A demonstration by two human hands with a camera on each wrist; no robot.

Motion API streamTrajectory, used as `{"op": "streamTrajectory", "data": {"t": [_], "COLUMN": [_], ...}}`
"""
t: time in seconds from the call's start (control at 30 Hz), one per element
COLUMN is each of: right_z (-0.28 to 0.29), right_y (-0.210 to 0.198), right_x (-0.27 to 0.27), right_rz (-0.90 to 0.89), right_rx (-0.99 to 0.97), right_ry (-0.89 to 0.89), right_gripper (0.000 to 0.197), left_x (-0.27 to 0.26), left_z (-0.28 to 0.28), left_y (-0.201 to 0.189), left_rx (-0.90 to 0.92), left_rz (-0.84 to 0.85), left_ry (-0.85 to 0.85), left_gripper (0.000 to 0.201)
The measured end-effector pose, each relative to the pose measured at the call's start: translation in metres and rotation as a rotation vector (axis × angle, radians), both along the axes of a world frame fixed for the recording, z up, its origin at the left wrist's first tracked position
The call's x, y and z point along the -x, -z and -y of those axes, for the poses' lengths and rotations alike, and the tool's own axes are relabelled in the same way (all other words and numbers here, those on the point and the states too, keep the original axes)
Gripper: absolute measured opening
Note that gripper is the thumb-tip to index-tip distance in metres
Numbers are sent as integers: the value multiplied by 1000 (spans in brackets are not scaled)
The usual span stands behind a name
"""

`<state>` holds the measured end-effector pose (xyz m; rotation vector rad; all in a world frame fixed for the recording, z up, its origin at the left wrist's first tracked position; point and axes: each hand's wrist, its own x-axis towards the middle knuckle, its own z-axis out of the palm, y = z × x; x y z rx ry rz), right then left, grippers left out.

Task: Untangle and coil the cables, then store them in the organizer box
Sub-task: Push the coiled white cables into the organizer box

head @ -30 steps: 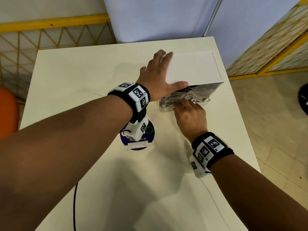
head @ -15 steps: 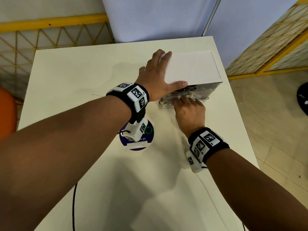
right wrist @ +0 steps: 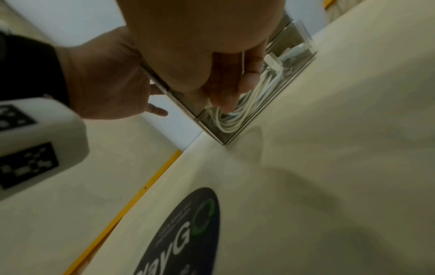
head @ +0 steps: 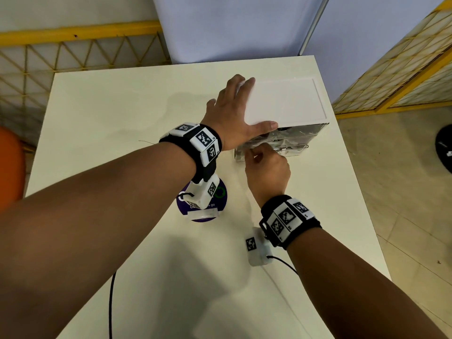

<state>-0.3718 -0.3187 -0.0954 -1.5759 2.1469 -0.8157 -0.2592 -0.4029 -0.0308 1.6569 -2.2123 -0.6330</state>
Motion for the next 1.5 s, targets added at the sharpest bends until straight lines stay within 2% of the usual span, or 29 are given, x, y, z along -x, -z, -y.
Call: {"op": "streamTrajectory", "data": {"t": [0.07, 0.17, 0.23, 0.4, 0.5, 0.6, 0.73, 0.87, 1.0, 1.13, 1.23, 1.33, 1.4, 1.5], "right_z": [0, 1, 0, -1, -9, -11, 3, 7, 12, 13, 13, 12, 13, 19], "right_y": [0, 3, 6, 14, 17, 20, 19, 16, 9, 7, 9, 15, 15, 9], "right_x": [3, 5, 6, 15, 24, 30, 36, 37, 40, 52, 57, 77, 93, 103], "right_rz": [78, 41, -44, -378, -528, -593, -568, -488, -459, -434, -353, -247, -249, -293], "right_rx": [-3, 56, 134, 295, 269, 200, 237, 253, 175, -112, -167, -246, -256, -262], "right_ry": [79, 82, 29, -108, -237, -317, -358, -328, -203, -110, -91, 51, 115, 107], "right_gripper": [19, 10, 5, 10, 16, 26, 22, 12, 32, 56, 55, 55, 60, 62], "left_x": [0, 0, 0, 0, 0, -1, 0, 1, 0, 0, 0, 0, 0, 0], "left_z": [0, 0, 0, 0, 0, 0, -1, -1, 0, 0, 0, 0, 0, 0], "left_y": [1, 0, 0, 0, 0, 0, -1, -1, -1, -2, -2, -2, -2, -1], "left_rx": [3, 9, 8, -5, -1, 5, 14, 6, 4, 9, 3, -3, -7, 8], "left_rz": [-4, -6, -5, -4, 0, 0, 5, 10, 3, 5, 9, 14, 13, 6], "left_ry": [-2, 3, 9, -2, 1, 4, 8, 8, 8, 11, 10, 6, 9, 16], "left_gripper": [114, 110, 109, 116, 117, 114, 111, 118, 118, 119, 119, 119, 118, 115]}}
